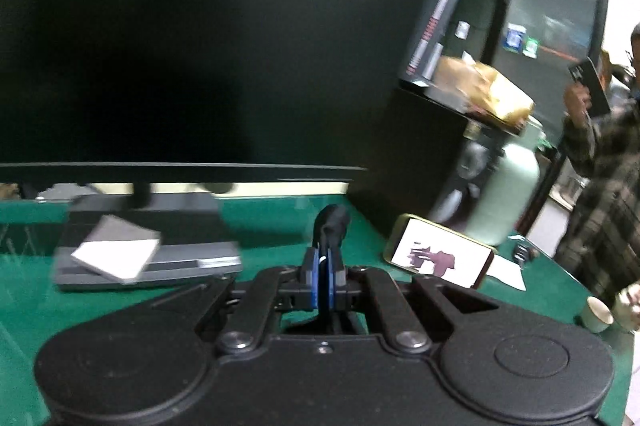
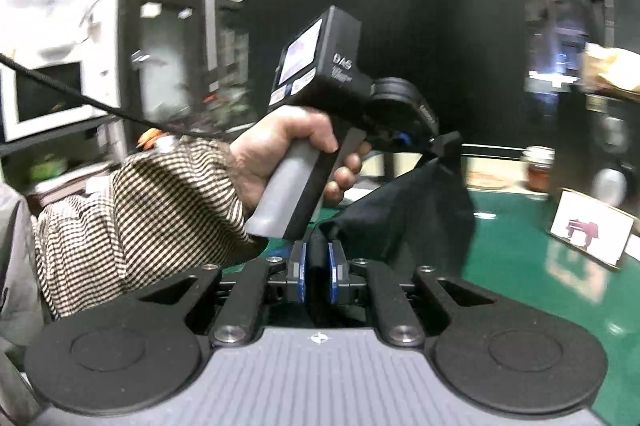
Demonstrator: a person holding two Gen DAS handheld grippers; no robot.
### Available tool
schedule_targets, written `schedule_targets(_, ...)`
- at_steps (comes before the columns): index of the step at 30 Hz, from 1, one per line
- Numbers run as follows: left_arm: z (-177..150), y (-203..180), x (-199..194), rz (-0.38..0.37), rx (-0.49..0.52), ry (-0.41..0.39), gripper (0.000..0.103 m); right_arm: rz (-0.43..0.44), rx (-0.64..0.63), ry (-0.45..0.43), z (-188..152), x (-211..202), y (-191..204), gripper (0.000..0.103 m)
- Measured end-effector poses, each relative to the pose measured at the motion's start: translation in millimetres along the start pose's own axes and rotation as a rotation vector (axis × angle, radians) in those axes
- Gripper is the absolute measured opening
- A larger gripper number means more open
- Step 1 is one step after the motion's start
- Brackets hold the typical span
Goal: Fold clothes
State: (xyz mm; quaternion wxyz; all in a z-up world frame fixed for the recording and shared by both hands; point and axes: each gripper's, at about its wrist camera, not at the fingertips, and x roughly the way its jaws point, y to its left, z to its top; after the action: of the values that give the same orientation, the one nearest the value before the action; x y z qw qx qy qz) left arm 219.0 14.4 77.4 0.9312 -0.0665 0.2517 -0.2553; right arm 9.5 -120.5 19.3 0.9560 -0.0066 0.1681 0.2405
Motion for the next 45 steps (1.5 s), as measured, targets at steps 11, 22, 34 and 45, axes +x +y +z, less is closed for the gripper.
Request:
schedule_targets(11,-38,106,-50,0.131,-0.094,0.041,0.006,0.195,-0.059,0.197,-5,57,70,0.011)
schedule_targets(22,-82,163,-64,0.293,-0.101,0.132,0.043,0.331,0.011,0.314,-29,70,80,0.090)
schedule_targets(34,-80,128,-53,0.179,0.029,0.136,0.047,0.152,0.041,0.287,-27,32,56,0.014)
schedule_targets(45,-85,104,-46,0.156,0.108,0.165,0.047,0.163,-0.044,0.311,-36,3,57,0.017)
